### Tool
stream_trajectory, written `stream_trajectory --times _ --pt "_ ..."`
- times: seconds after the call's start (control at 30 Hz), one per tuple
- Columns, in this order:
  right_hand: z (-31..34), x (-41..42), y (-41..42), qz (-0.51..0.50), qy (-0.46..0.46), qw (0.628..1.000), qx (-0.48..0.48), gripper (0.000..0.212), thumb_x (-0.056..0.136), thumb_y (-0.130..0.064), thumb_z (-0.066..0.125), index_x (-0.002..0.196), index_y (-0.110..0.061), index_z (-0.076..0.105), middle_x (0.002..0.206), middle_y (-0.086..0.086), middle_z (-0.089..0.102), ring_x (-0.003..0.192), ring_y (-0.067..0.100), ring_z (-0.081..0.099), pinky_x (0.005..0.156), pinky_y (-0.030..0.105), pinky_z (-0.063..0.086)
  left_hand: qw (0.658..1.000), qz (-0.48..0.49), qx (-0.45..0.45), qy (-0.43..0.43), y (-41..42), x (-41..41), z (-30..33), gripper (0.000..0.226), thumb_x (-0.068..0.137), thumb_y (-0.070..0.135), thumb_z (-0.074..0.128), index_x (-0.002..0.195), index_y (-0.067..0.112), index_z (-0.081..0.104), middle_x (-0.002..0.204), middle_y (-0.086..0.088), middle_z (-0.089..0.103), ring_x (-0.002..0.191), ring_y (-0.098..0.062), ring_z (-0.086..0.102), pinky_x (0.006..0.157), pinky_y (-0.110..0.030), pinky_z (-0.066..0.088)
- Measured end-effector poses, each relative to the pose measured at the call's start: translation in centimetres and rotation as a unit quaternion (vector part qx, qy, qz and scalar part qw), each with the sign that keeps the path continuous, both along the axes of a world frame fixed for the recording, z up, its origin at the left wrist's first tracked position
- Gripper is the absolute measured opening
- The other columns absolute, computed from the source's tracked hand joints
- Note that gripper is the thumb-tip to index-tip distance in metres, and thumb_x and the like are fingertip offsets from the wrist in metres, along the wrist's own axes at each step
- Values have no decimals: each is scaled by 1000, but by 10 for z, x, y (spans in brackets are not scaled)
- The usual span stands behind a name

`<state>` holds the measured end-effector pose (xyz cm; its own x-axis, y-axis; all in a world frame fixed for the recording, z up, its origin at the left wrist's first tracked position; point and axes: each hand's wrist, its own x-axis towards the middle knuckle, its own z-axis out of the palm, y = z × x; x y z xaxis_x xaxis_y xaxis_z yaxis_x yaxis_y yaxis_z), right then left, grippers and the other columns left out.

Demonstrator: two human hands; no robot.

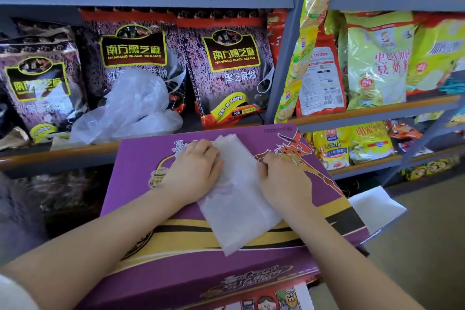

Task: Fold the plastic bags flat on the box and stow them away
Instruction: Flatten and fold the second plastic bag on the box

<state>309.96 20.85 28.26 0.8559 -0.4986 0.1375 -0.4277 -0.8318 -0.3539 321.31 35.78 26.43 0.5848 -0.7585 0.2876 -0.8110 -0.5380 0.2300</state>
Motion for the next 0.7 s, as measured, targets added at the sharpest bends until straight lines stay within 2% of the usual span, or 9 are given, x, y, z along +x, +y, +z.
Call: stream_trajectory --times 0.1,0.17,0.33,0.4,0.47,0.53,0.57,0.63,0.7 --pt "1 -2 -2 12 -11 1000 8 21 97 -28 36 102 -15 52 85 0 53 77 21 49 51 28 30 999 -31 9 34 -2 4 0 56 89 39 25 110 2 62 112 -16 63 102 -33 57 93 -42 44" --pt "2 -2 -3 15 -9 1000 10 19 97 -29 36 100 -17 51 83 -2 51 76 20 47 49 28 27 997 -36 -13 62 -2 3 1 53 89 40 26 113 6 57 112 -12 62 104 -29 56 93 -36 42" --pt "3 2 0 17 8 1000 15 15 96 -28 37 87 -20 45 81 -1 50 78 23 46 60 30 35 976 -10 -135 172 -4 -3 7 42 87 40 33 114 9 41 113 -6 50 101 -20 56 87 -37 45" --pt "4 3 1 18 16 1000 8 16 96 -30 38 89 -19 47 84 2 54 83 26 52 61 31 36 976 -32 -147 157 -5 -4 8 54 86 49 34 126 14 40 120 -4 40 103 -19 55 91 -33 44" --pt "5 4 3 18 32 999 -22 19 97 -34 39 97 -18 48 93 5 59 89 28 56 61 32 36 990 -39 -83 105 -6 -6 5 70 80 60 28 133 17 44 130 -9 34 111 -22 50 96 -29 38" --pt "6 2 5 33 41 996 -76 23 96 -33 41 110 -16 45 106 7 57 97 28 57 63 33 39 997 -16 0 72 -8 -10 3 83 72 67 22 128 13 50 137 -12 28 121 -25 44 99 -31 38" --pt "5 0 5 60 26 992 -104 25 96 -29 44 116 -15 44 114 8 54 103 28 55 68 35 42 998 -3 35 60 -9 -12 4 88 69 69 18 128 12 48 140 -11 25 123 -26 41 99 -35 40" --pt "0 -2 1 162 -21 977 -134 34 91 -18 50 124 -10 48 127 10 50 118 29 50 88 37 45 996 10 77 49 -11 -13 4 93 66 70 13 132 10 42 145 -9 21 125 -28 40 99 -39 41" --pt "-7 -4 -6 263 -6 955 -135 44 92 -24 38 132 -6 47 141 11 44 133 27 39 108 36 33 993 5 102 54 -10 -10 3 96 67 65 7 137 6 36 151 -9 18 132 -28 34 106 -35 33"
